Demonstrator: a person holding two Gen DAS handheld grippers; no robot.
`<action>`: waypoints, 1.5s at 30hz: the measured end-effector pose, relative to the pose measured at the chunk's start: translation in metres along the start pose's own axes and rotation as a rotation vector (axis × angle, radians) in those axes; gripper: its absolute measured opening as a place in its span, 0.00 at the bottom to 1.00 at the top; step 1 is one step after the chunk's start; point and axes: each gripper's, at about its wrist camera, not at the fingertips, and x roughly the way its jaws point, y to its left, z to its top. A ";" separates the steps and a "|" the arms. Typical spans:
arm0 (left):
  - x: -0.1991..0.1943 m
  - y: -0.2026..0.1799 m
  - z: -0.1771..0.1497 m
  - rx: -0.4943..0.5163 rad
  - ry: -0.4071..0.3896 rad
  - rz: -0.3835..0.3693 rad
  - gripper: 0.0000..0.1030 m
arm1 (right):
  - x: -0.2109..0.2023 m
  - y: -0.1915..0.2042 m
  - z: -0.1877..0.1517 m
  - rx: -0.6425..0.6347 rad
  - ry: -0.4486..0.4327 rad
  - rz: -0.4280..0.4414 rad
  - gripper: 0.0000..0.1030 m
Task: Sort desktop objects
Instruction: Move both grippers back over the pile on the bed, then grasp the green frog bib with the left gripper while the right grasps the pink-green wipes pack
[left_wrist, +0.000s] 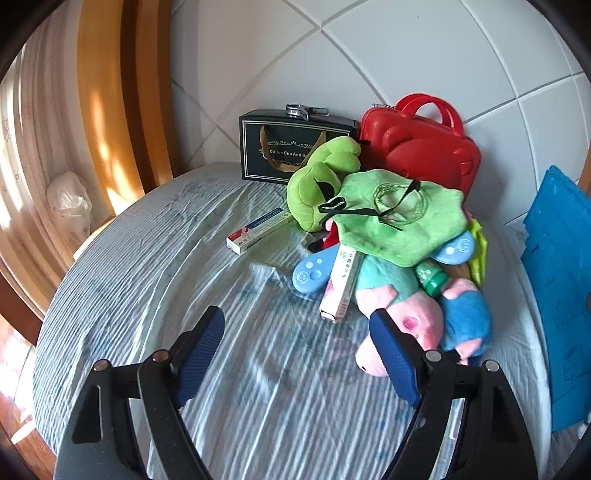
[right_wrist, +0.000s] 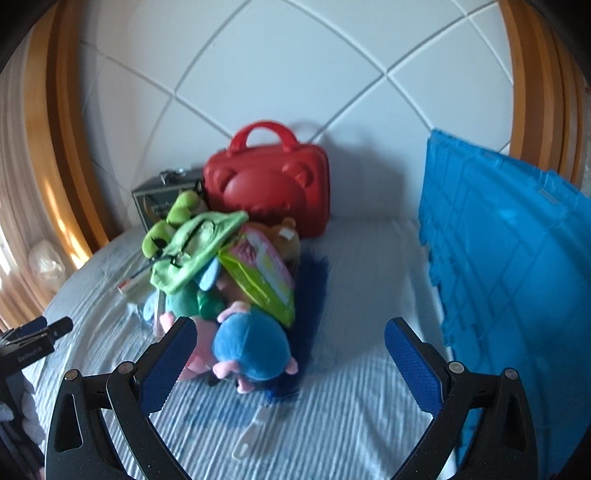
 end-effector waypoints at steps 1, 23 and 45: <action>0.009 -0.003 0.006 0.007 0.002 -0.007 0.79 | 0.009 0.002 0.002 -0.005 0.015 -0.005 1.00; 0.221 -0.093 0.102 0.059 0.114 -0.147 0.79 | 0.166 0.020 0.056 -0.030 0.158 0.024 1.00; 0.146 0.008 0.048 0.056 0.143 0.055 0.03 | 0.196 0.028 0.042 -0.047 0.235 0.011 1.00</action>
